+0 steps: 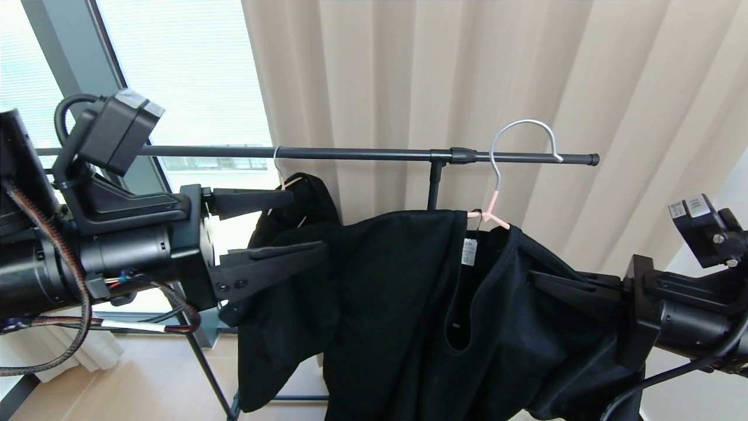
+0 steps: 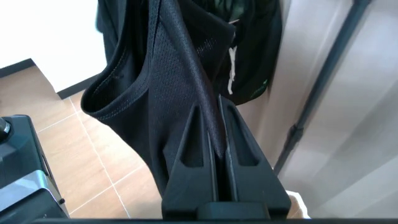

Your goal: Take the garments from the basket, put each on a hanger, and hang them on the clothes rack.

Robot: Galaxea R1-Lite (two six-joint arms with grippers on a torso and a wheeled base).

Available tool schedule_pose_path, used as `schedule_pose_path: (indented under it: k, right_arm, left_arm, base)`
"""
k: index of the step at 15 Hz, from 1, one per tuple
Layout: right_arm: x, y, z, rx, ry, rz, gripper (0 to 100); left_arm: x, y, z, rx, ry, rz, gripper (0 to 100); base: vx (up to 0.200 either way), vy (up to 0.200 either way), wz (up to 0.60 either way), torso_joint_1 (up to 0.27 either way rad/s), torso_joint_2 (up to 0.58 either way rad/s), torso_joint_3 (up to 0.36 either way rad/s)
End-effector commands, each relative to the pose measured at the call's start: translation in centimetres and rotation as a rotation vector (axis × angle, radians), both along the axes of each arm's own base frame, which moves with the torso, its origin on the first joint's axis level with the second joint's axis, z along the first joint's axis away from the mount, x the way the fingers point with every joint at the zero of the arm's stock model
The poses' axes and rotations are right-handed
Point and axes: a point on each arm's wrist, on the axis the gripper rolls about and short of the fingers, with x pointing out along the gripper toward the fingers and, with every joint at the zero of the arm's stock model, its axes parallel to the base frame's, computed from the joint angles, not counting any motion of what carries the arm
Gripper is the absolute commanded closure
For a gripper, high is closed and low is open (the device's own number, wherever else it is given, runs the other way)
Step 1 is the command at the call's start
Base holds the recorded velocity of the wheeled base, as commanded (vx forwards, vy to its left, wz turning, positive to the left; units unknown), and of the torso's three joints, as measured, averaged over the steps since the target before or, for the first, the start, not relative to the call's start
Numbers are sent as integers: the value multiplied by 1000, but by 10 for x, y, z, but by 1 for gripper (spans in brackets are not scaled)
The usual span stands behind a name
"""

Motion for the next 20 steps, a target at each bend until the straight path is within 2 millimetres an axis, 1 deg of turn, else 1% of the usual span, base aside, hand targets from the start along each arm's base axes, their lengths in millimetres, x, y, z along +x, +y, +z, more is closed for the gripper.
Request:
schedule_pose_path:
  k: [1, 2, 3, 4, 5, 6, 9, 12, 15, 20]
  right_arm:
    - [1, -10, 2, 5, -10, -31, 100]
    - [2, -11, 2, 7, -8, -33, 100]
    - [4, -13, 2, 8, -9, -34, 100]
    - [4, -14, 2, 12, -7, -24, 100]
    - [5, -16, 3, 18, -14, -4, 100]
    - [7, -18, 5, 21, -20, -7, 100]
    - [8, -24, 6, 28, -21, 0, 100]
    - [8, -29, 7, 34, -25, 4, 100]
    - [7, -30, 7, 35, -23, 4, 100]
    - [8, -29, 9, 36, -31, 4, 100]
  left_arm:
    - [6, 24, -6, -20, 57, -9, 0]
    - [14, 31, -12, -33, 103, -48, 0]
    - [18, 31, -15, -36, 127, -56, 0]
    - [23, 31, -19, -36, 150, -53, 0]
    - [31, 29, -29, -28, 192, -55, 0]
    - [35, 28, -35, -23, 212, -56, 0]
    - [43, 26, -42, -21, 221, -57, 0]
    - [45, 25, -46, -21, 227, -58, 0]
    - [46, 24, -58, -10, 271, -60, 0]
    - [50, 25, -69, -4, 304, -53, 0]
  base:
    - [0, 0, 0, 0, 0, 0]
    - [0, 0, 0, 0, 0, 0]
    - [0, 0, 0, 0, 0, 0]
    - [0, 0, 0, 0, 0, 0]
    - [0, 0, 0, 0, 0, 0]
    - [0, 0, 0, 0, 0, 0]
    - [0, 0, 0, 0, 0, 0]
    - [0, 0, 0, 0, 0, 0]
    - [0, 0, 0, 0, 0, 0]
    - [0, 0, 0, 0, 0, 0]
